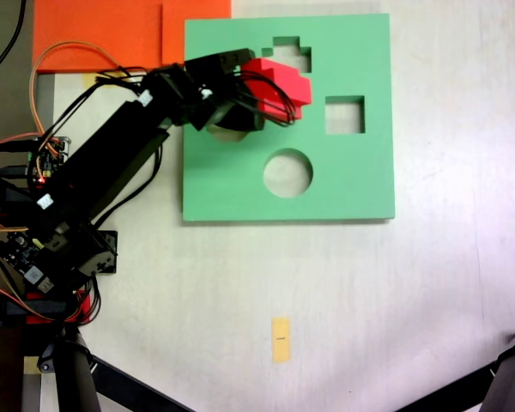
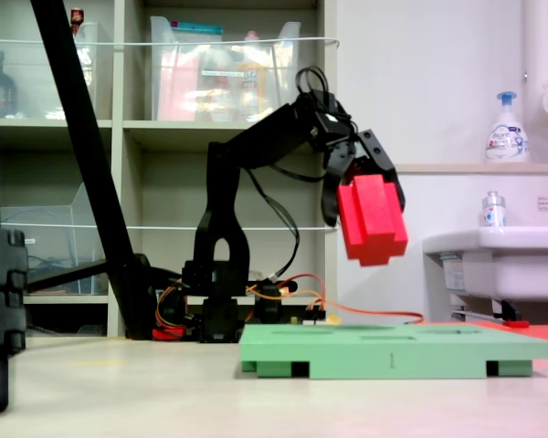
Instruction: Put the cross columnar block into the corresponding hole
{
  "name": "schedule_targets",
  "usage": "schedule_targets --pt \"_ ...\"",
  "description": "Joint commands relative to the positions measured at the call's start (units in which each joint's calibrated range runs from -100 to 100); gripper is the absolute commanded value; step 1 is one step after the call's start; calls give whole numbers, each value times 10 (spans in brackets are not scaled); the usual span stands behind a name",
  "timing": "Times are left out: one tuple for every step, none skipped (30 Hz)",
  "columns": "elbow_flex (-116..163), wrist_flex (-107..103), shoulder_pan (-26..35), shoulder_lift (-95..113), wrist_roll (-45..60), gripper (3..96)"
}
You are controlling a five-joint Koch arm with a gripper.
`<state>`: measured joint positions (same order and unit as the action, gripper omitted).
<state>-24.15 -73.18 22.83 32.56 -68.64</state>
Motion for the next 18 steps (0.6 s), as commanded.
schedule_targets --pt "-61 95 7 8 -5 430" --pt "-61 104 10 4 -7 430" --pt "-61 113 12 1 -9 430" --pt "-61 118 13 0 -10 430" --pt "-61 124 15 -2 -11 430" --pt "-61 133 18 -9 -13 430" --pt "-61 134 19 -9 -14 430" --pt "-61 139 20 -13 -16 430" --pt "-61 144 21 -14 -17 430" --pt "-61 148 22 -20 -18 430" --pt "-61 154 24 -23 -19 430" --pt "-61 166 28 -27 -22 430" --pt "-61 169 30 -28 -24 430" --pt "-61 171 30 -31 -27 430" --pt "-61 172 32 -32 -28 430" --pt "-61 172 34 -34 -30 430" --pt "-61 172 37 -35 -32 430" --pt "-61 172 38 -36 -35 430"
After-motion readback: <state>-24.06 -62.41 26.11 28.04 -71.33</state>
